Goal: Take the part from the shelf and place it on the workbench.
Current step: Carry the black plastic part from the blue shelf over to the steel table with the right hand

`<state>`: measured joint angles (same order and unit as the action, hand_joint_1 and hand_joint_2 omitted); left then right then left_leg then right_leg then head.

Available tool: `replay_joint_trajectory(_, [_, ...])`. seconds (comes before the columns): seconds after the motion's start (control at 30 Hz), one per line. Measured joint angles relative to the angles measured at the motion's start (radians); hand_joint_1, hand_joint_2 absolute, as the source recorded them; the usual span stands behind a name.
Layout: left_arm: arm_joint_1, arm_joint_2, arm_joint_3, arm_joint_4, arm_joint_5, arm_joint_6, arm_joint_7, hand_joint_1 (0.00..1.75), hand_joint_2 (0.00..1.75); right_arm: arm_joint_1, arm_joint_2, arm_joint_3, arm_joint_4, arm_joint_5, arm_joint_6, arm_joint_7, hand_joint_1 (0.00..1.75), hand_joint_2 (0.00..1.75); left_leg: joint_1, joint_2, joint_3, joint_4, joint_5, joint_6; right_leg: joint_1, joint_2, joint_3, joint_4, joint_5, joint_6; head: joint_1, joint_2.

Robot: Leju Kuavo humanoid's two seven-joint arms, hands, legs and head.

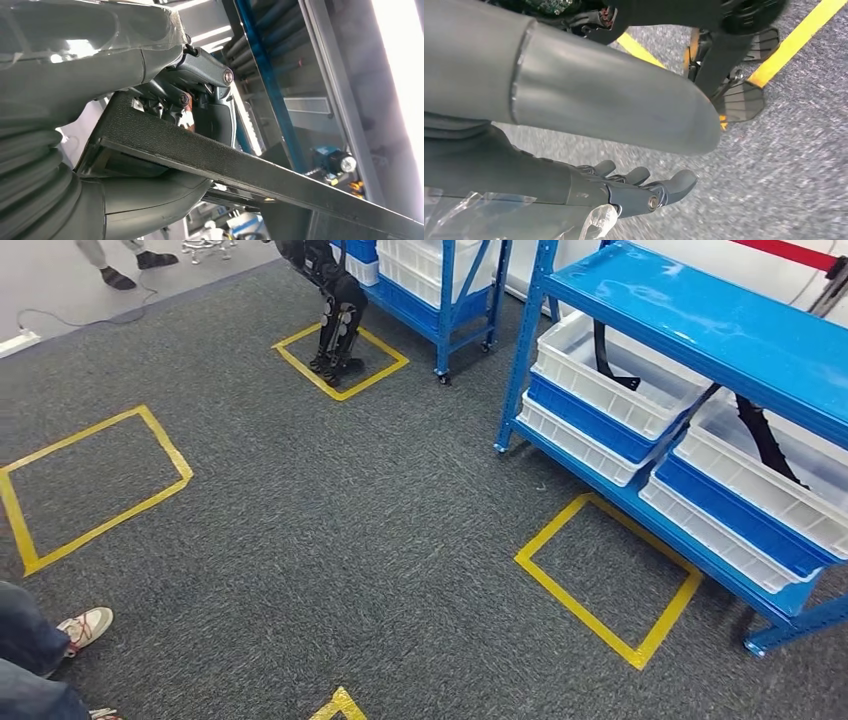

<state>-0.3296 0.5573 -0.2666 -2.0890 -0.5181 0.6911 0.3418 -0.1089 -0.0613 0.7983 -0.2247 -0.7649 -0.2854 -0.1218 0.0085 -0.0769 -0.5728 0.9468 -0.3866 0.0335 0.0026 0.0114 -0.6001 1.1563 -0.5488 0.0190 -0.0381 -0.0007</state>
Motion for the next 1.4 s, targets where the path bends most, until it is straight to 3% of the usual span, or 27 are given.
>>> replay_joint_trajectory(0.07, [0.014,0.000,0.004,-0.004,0.016,0.001,-0.009,1.75,1.75,-0.002,-0.005,0.000,0.001,0.019,0.000,0.000,0.00,0.00,0.000,-0.024,0.000,0.000,0.002,-0.001,0.006,0.058,0.068,-0.148,0.066,-0.020,0.000,0.000])
replay_joint_trajectory(0.13, [0.033,0.000,0.010,-0.007,0.045,-0.002,-0.019,1.75,1.75,-0.010,-0.010,0.001,0.002,0.040,-0.001,0.002,0.00,0.00,0.004,-0.046,-0.006,-0.001,0.007,-0.007,0.010,0.087,0.096,-0.208,0.084,-0.029,0.001,0.000])
replay_joint_trajectory(0.2, [0.057,0.000,0.017,-0.009,0.087,-0.006,-0.032,1.75,1.75,-0.023,-0.006,0.002,0.002,0.059,-0.001,0.004,0.00,0.00,0.007,-0.064,-0.013,0.001,0.011,-0.016,0.010,0.059,0.099,-0.216,0.088,-0.028,0.003,0.000])
replay_joint_trajectory(0.27, [0.070,0.000,0.026,-0.009,0.116,-0.011,-0.046,1.75,1.75,-0.035,-0.003,0.003,0.001,0.071,-0.001,0.006,0.00,0.00,0.003,-0.027,-0.034,0.036,-0.011,-0.024,0.002,0.027,0.103,-0.228,0.095,-0.027,0.001,0.000])
replay_joint_trajectory(0.33, [0.074,-0.001,0.029,-0.008,0.126,-0.016,-0.055,1.75,1.75,-0.041,-0.002,0.003,0.001,0.075,0.000,0.005,0.00,0.00,0.004,0.036,-0.089,0.149,-0.073,-0.037,-0.001,-0.005,0.105,-0.233,0.098,-0.029,-0.002,0.000])
replay_joint_trajectory(0.4, [0.078,-0.002,0.029,-0.007,0.132,-0.020,-0.057,1.75,1.75,-0.044,-0.001,0.004,0.001,0.075,-0.001,-0.002,0.00,0.00,0.013,0.058,-0.152,0.279,-0.122,-0.052,-0.001,-0.037,0.104,-0.233,0.097,-0.029,-0.003,0.000])
replay_joint_trajectory(0.43, [0.080,-0.002,0.028,-0.006,0.136,-0.022,-0.056,1.75,1.75,-0.045,0.000,0.004,0.001,0.075,-0.002,-0.006,0.00,0.00,0.018,0.062,-0.162,0.303,-0.123,-0.058,-0.002,-0.053,0.104,-0.232,0.096,-0.027,-0.003,0.000])
replay_joint_trajectory(0.47, [0.079,-0.002,0.028,-0.006,0.143,-0.023,-0.051,1.75,1.75,-0.045,0.001,0.003,0.001,0.073,-0.003,-0.010,0.00,0.00,0.023,0.068,-0.149,0.281,-0.105,-0.065,-0.004,-0.067,0.104,-0.232,0.094,-0.024,-0.003,0.000])
replay_joint_trajectory(0.53, [0.073,-0.002,0.027,-0.005,0.168,-0.036,-0.034,1.75,1.75,-0.047,0.004,0.003,0.001,0.068,-0.005,-0.016,0.00,0.00,0.030,0.103,-0.072,0.139,-0.044,-0.077,-0.007,-0.093,0.107,-0.226,0.086,-0.012,-0.004,0.000])
replay_joint_trajectory(0.57, [0.068,-0.002,0.026,-0.002,0.182,-0.044,-0.023,1.75,1.75,-0.046,0.004,0.003,0.001,0.063,-0.005,-0.017,0.00,0.00,0.029,0.123,-0.037,0.071,-0.019,-0.076,-0.007,-0.104,0.107,-0.221,0.080,-0.004,-0.004,0.000])
replay_joint_trajectory(0.63, [0.055,-0.003,0.021,0.009,0.207,-0.056,-0.001,1.75,1.75,-0.046,0.004,0.003,0.001,0.056,-0.007,-0.018,0.00,0.00,0.025,0.140,-0.009,0.012,-0.003,-0.061,-0.002,-0.122,0.108,-0.214,0.070,0.010,-0.001,0.000])
replay_joint_trajectory(0.7, [0.045,-0.004,0.015,0.024,0.228,-0.053,0.015,1.75,1.75,-0.048,0.008,0.003,0.001,0.053,-0.006,-0.017,0.00,0.00,0.019,0.117,-0.014,0.015,-0.001,-0.039,-0.004,-0.138,0.111,-0.213,0.065,0.018,0.002,0.000])
replay_joint_trajectory(0.73, [0.040,-0.004,0.011,0.030,0.237,-0.050,0.018,1.75,1.75,-0.049,0.010,0.003,0.001,0.053,-0.006,-0.016,0.00,0.00,0.018,0.107,-0.016,0.014,0.001,-0.032,-0.007,-0.130,0.111,-0.207,0.058,0.021,0.002,0.000])
replay_joint_trajectory(0.8, [0.027,-0.003,0.006,0.038,0.253,-0.044,0.019,1.75,1.75,-0.047,0.012,0.003,0.001,0.052,-0.006,-0.015,0.00,0.00,0.019,0.087,-0.018,0.012,0.005,-0.021,-0.013,-0.080,0.083,-0.142,0.011,0.026,0.002,0.000])
replay_joint_trajectory(0.87, [0.019,-0.003,0.000,0.047,0.260,-0.039,0.021,1.75,1.75,-0.041,0.013,0.003,0.001,0.052,-0.006,-0.014,0.00,0.00,0.017,0.067,-0.021,0.012,0.006,-0.014,-0.013,-0.029,0.015,0.002,-0.061,0.024,0.003,0.000])
replay_joint_trajectory(0.9, [0.017,-0.003,-0.003,0.052,0.259,-0.036,0.022,1.75,1.75,-0.039,0.014,0.004,0.001,0.052,-0.006,-0.014,0.00,0.00,0.015,0.055,-0.021,0.012,0.006,-0.012,-0.013,-0.021,-0.020,0.070,-0.084,0.022,0.004,0.000])
replay_joint_trajectory(0.93, [0.015,-0.003,-0.006,0.057,0.259,-0.034,0.024,1.75,1.75,-0.037,0.015,0.004,0.001,0.052,-0.006,-0.014,0.00,0.00,0.012,0.042,-0.022,0.013,0.007,-0.011,-0.012,-0.018,-0.043,0.106,-0.086,0.019,0.004,0.000])
replay_joint_trajectory(0.97, [0.012,-0.003,-0.009,0.062,0.258,-0.032,0.026,1.75,1.75,-0.035,0.016,0.004,0.001,0.052,-0.006,-0.013,0.00,0.00,0.010,0.028,-0.022,0.013,0.007,-0.010,-0.012,-0.015,-0.046,0.101,-0.068,0.015,0.004,0.000])
replay_joint_trajectory(1.0, [0.008,-0.003,-0.011,0.066,0.257,-0.029,0.027,1.75,1.75,-0.034,0.016,0.004,0.001,0.052,-0.006,-0.013,0.00,0.00,0.009,0.012,-0.021,0.013,0.007,-0.010,-0.011,-0.008,-0.030,0.054,-0.031,0.009,0.004,0.000])
replay_joint_trajectory(1.07, [0.002,-0.003,-0.015,0.073,0.257,-0.019,0.029,1.75,1.75,-0.033,0.016,0.004,0.001,0.052,-0.006,-0.013,0.00,0.00,0.008,-0.017,-0.021,0.014,0.008,-0.012,-0.011,0.038,0.028,-0.090,0.048,-0.003,0.003,0.000])
replay_joint_trajectory(1.13, [-0.003,-0.003,-0.016,0.078,0.257,-0.007,0.031,1.75,1.75,-0.033,0.017,0.004,0.001,0.052,-0.005,-0.011,0.00,0.00,0.010,-0.042,-0.026,0.014,0.012,-0.019,-0.010,0.075,0.061,-0.172,0.081,-0.007,0.003,0.000])
replay_joint_trajectory(1.17, [-0.005,-0.003,-0.016,0.080,0.257,-0.003,0.031,1.75,1.75,-0.034,0.017,0.004,0.001,0.052,-0.004,-0.011,0.00,0.00,0.012,-0.054,-0.029,0.013,0.015,-0.025,-0.007,0.075,0.063,-0.180,0.081,-0.007,0.003,0.000])
replay_joint_trajectory(1.2, [-0.007,-0.003,-0.014,0.082,0.257,0.000,0.028,1.75,1.75,-0.037,0.019,0.004,0.001,0.052,-0.004,-0.010,0.00,0.00,0.015,-0.067,-0.032,0.011,0.018,-0.031,-0.006,0.060,0.063,-0.182,0.083,-0.009,0.004,0.000])
replay_joint_trajectory(1.23, [-0.007,-0.003,-0.011,0.084,0.257,0.001,0.024,1.75,1.75,-0.039,0.021,0.004,0.001,0.053,-0.003,-0.010,0.00,0.00,0.017,-0.064,-0.035,0.013,0.018,-0.036,-0.004,0.046,0.065,-0.185,0.086,-0.014,0.003,0.000])
replay_joint_trajectory(1.3, [-0.010,-0.003,0.000,0.086,0.257,0.002,0.018,1.75,1.75,-0.042,0.024,0.003,0.001,0.053,-0.003,-0.009,0.00,0.00,0.013,-0.017,-0.060,0.060,-0.013,-0.043,-0.005,0.016,0.066,-0.193,0.092,-0.025,0.002,0.000])
replay_joint_trajectory(1.37, [-0.014,-0.003,0.006,0.087,0.257,0.004,0.016,1.75,1.75,-0.040,0.024,0.003,0.001,0.054,-0.004,-0.008,0.00,0.00,0.009,0.043,-0.118,0.190,-0.080,-0.048,-0.001,-0.012,0.066,-0.195,0.093,-0.032,0.000,0.000])
replay_joint_trajectory(1.4, [-0.014,-0.004,0.008,0.089,0.256,0.004,0.016,1.75,1.75,-0.039,0.024,0.003,0.001,0.054,-0.004,-0.008,0.00,0.00,0.010,0.053,-0.148,0.259,-0.107,-0.051,0.001,-0.027,0.066,-0.195,0.093,-0.034,0.000,0.000])
